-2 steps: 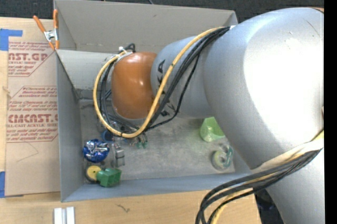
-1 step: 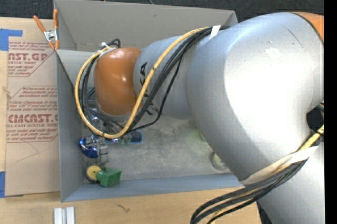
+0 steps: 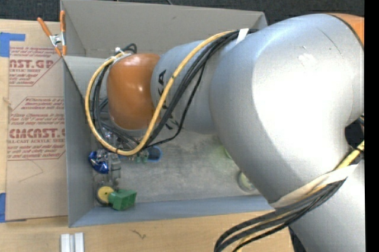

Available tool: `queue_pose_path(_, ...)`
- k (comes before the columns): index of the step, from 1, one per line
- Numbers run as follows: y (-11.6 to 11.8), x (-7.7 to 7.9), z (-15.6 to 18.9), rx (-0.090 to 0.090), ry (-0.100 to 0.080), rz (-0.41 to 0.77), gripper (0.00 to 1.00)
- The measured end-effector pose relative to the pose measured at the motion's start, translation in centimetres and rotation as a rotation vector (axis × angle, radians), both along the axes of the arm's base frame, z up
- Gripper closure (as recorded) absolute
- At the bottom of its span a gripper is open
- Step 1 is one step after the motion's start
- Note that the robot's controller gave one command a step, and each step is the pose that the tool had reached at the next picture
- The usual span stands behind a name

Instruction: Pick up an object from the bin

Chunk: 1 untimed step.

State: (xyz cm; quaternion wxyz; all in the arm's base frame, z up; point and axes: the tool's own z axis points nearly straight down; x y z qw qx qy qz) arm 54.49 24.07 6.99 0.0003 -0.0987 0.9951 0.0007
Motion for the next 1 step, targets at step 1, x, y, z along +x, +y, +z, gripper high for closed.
queue_pose_path(1, -0.23, -2.12, 15.25, 0.003, -0.009, 0.03, 1.0)
